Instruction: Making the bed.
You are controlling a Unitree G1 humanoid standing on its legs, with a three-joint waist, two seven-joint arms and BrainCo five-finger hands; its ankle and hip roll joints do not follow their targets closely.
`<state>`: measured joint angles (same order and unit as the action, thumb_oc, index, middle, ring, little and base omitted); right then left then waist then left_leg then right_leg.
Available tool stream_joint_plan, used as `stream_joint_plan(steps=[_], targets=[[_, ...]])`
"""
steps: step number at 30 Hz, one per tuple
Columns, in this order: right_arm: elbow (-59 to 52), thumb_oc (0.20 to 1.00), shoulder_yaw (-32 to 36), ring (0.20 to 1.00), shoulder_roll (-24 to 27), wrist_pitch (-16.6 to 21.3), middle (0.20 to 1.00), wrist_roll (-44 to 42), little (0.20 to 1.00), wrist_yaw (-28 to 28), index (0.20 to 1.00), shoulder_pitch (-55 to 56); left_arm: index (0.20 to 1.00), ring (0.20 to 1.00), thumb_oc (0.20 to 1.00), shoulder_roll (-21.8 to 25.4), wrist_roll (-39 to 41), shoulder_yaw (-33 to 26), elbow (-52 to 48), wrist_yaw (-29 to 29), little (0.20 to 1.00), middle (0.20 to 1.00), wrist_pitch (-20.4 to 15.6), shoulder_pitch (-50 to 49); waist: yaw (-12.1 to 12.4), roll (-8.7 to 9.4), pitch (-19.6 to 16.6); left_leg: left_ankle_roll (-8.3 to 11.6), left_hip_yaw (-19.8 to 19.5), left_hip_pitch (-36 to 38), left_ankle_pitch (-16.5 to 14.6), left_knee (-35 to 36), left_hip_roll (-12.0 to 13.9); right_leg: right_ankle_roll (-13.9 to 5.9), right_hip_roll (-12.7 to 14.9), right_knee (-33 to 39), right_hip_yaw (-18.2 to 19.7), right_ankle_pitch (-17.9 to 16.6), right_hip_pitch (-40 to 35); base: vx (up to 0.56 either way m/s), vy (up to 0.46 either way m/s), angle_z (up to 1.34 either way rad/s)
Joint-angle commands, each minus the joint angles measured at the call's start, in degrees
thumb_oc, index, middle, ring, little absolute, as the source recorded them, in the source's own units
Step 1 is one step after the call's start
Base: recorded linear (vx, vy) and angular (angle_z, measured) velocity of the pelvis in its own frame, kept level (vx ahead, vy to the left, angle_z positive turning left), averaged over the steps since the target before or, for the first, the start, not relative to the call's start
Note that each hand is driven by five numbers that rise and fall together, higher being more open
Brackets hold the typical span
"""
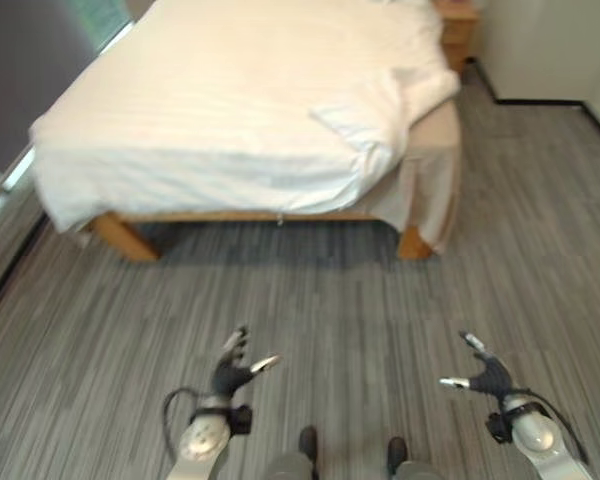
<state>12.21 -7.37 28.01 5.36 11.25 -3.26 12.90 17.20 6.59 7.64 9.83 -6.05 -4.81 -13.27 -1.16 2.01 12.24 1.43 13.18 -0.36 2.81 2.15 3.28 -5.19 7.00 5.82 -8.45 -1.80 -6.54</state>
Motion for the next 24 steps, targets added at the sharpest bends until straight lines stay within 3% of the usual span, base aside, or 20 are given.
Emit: stream_joint_plan(steps=[1,10,13,15,16,17,18,20,21,24], targets=[[0.11,1.000,1.12,1.000,0.29,1.98,1.000,0.29,1.000,-1.38,1.000,-1.77,1.000,1.000,1.000,1.94,-2.34,0.06,0.68,0.39,1.000,1.000,-1.88,3.85,-1.09,0.01,-2.60,2.12,1.14,5.14,-1.69,2.85,0.21,-2.71,2.04,-0.82,0.72,-2.15,2.56,0.05,0.007,-0.20],[-0.56,1.000,1.54,1.000,-0.42,1.64,1.000,1.59,1.000,-1.94,1.000,-0.07,1.000,1.000,1.000,2.91,-4.08,0.60,0.37,0.45,1.000,1.000,-1.39,4.13,-1.76,0.13,-2.94,1.46,2.65,7.79,-4.25,2.85,0.24,-3.28,2.26,-1.02,0.93,-1.78,1.89,0.07,0.012,-0.08],[-0.78,1.000,1.26,1.000,-0.12,1.72,1.000,4.42,1.000,-2.81,1.000,-0.39,1.000,1.000,1.000,3.57,-5.20,0.03,-0.02,-0.45,1.000,1.000,-0.85,4.52,-1.63,-0.20,-0.85,0.90,3.34,7.66,-5.10,2.85,0.85,-4.32,1.92,-10.64,0.46,-0.55,8.04,-0.04,0.016,-0.05],[-0.69,1.000,0.85,1.000,-0.05,1.62,1.000,4.94,1.000,-2.98,1.000,-1.35,1.000,1.000,1.000,3.56,-5.05,-0.68,-0.06,-1.70,1.000,1.000,-0.80,4.55,-1.12,-0.46,0.14,1.02,4.67,7.70,-5.66,2.85,1.32,-6.24,3.64,-15.65,-2.42,-1.96,12.12,-0.02,0.013,-0.41],[-0.67,1.000,0.83,1.000,-0.05,1.62,1.000,4.94,1.000,-2.99,1.000,-1.39,1.000,1.000,1.000,3.55,-5.04,-0.69,-0.05,-1.70,1.000,1.000,-0.81,4.58,-1.11,-0.42,0.12,0.99,4.71,7.66,-5.68,2.85,1.26,-6.28,3.70,-15.86,-2.35,-1.87,12.28,0.21,-0.032,-0.72],[-0.94,1.000,0.85,1.000,-0.88,0.73,1.000,4.66,1.000,-2.97,1.000,-2.22,1.000,1.000,1.000,3.28,-4.05,-1.51,0.80,-2.31,1.000,1.000,-0.18,4.96,-0.90,-0.46,0.35,1.82,5.07,8.13,-7.16,2.85,1.89,-7.25,5.26,-14.97,-5.85,-3.03,15.17,0.28,-0.160,-0.79],[-0.82,1.000,1.11,1.000,-1.09,0.90,1.000,3.06,1.000,-3.27,1.000,-1.69,1.000,1.000,1.000,3.74,-4.03,-1.41,0.96,-2.44,1.000,1.000,-0.22,5.42,-1.82,0.14,1.01,2.35,4.91,7.38,-6.32,2.85,2.14,-5.59,3.43,-9.52,-4.80,-4.50,16.63,0.30,-0.162,-0.60],[-1.06,1.000,1.20,1.000,-0.79,0.97,1.000,3.12,1.000,-3.25,1.000,-1.24,1.000,1.000,1.000,3.88,-4.35,-1.33,0.99,-2.08,1.000,1.000,-0.20,5.52,-2.19,0.09,1.06,2.81,4.36,7.54,-6.66,2.85,2.51,-5.30,2.86,-5.86,-4.14,-5.34,16.37,0.20,-0.161,-0.05],[-1.21,1.000,1.26,1.000,-0.60,1.16,1.000,2.98,1.000,-3.12,1.000,-0.72,1.000,1.000,1.000,4.01,-5.14,-1.14,1.29,-1.88,1.000,1.000,-0.22,5.98,-2.65,0.15,1.15,3.57,3.87,7.85,-6.94,2.85,2.99,-5.46,2.84,-1.70,-3.52,-6.86,16.90,0.30,-0.223,0.26],[-1.18,1.000,1.63,1.000,0.10,1.00,1.000,4.46,1.000,-2.83,1.000,0.81,1.000,1.000,1.000,4.01,-6.42,-1.25,2.26,-1.42,1.000,1.000,-0.39,6.31,-3.20,0.35,1.01,5.71,3.70,9.46,-7.36,2.85,4.48,-6.63,4.68,-0.82,-4.53,-8.86,20.30,0.35,-0.301,0.29]])
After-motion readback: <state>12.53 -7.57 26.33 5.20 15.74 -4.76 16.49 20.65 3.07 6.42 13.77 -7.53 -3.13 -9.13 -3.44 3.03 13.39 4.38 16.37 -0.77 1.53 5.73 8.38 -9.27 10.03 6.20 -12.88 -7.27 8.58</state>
